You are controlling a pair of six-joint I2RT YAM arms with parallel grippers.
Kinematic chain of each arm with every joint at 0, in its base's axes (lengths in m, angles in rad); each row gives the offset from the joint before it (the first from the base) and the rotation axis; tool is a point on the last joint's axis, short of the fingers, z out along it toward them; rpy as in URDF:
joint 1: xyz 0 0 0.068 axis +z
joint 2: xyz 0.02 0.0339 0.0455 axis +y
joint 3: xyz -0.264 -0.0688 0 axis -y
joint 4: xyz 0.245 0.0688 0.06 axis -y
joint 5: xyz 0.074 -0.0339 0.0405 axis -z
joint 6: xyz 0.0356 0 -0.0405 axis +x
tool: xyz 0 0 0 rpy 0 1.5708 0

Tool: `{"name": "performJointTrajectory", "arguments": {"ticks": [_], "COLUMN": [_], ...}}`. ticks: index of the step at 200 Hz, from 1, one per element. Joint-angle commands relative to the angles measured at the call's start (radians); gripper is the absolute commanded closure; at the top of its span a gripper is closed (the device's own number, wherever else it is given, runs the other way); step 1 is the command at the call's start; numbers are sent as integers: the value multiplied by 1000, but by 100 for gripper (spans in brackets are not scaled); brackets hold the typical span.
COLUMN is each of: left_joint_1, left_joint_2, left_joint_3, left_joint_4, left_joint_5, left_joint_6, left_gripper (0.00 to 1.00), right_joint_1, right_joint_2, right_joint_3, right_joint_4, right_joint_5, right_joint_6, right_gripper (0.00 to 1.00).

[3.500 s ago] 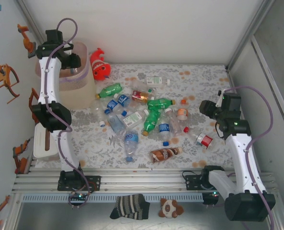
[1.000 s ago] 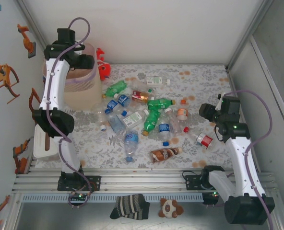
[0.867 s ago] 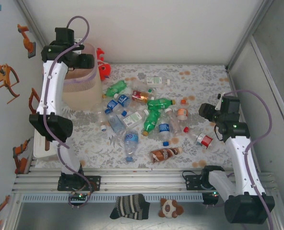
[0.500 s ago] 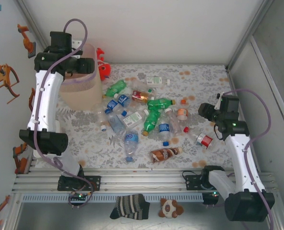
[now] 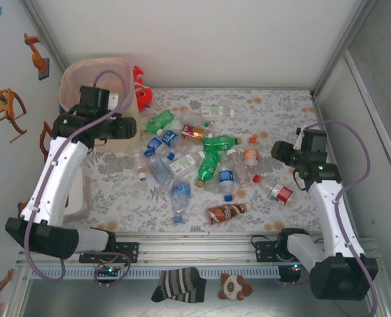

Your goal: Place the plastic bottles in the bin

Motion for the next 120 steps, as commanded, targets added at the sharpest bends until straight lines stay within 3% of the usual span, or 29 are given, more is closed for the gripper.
{"name": "performJointTrajectory", "arguments": {"ticks": [1, 72, 120], "left_joint_1": [-4, -3, 4], "left_joint_2": [-54, -25, 90], "left_joint_3": [-126, -426, -503], "left_joint_4": [98, 313, 424], "left_joint_5": [17, 40, 43], "left_joint_6": [-90, -264, -325], "left_gripper": [25, 24, 28], "right_joint_1": [7, 8, 7], "right_joint_2": [8, 18, 12], "right_joint_3": [7, -24, -23], "right_joint_4": [27, 39, 29], "right_joint_5": [-23, -39, -33], "right_joint_6": [-3, -5, -8], "right_gripper": [34, 34, 34]}}
